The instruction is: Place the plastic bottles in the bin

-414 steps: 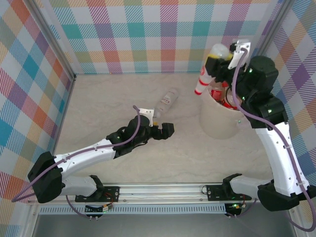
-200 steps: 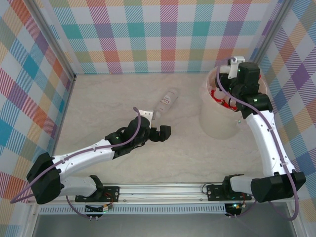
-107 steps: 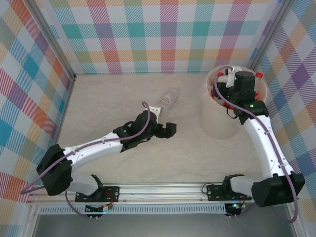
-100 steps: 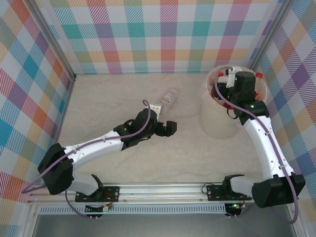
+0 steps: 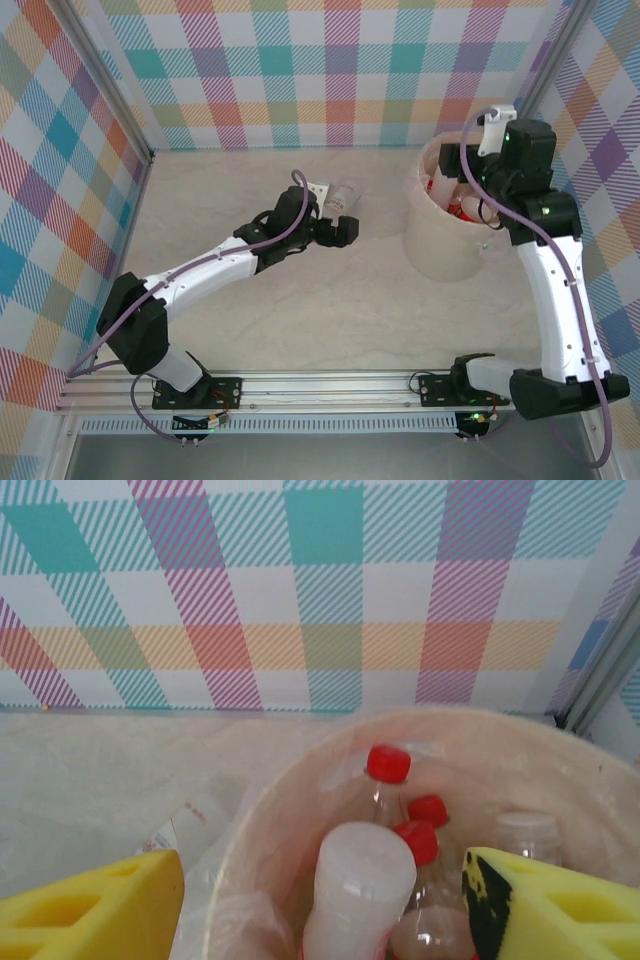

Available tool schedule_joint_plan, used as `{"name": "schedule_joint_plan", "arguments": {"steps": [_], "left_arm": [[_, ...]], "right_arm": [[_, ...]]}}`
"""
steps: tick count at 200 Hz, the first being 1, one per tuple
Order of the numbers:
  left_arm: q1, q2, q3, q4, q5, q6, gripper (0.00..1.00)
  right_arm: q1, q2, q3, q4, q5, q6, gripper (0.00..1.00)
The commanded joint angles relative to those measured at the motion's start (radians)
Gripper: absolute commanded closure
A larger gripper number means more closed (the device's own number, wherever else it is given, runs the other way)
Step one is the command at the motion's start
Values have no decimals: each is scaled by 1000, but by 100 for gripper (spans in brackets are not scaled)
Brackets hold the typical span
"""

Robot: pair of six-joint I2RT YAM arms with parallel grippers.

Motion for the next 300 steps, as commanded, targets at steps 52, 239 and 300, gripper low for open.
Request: {"name": "schedule_joint_plan", "arguments": {"steps": [52,239,300], "left_arm": [[138,336,307,-203,33,217,0],[193,734,618,-431,37,350,11],[195,729,567,-354,90,348,40]], "right_arm": [[-8,1,115,-140,-246,46,34],[-8,-273,-40,-345,-290,106,20],[-7,-338,-66,-406,-247,89,20]]}}
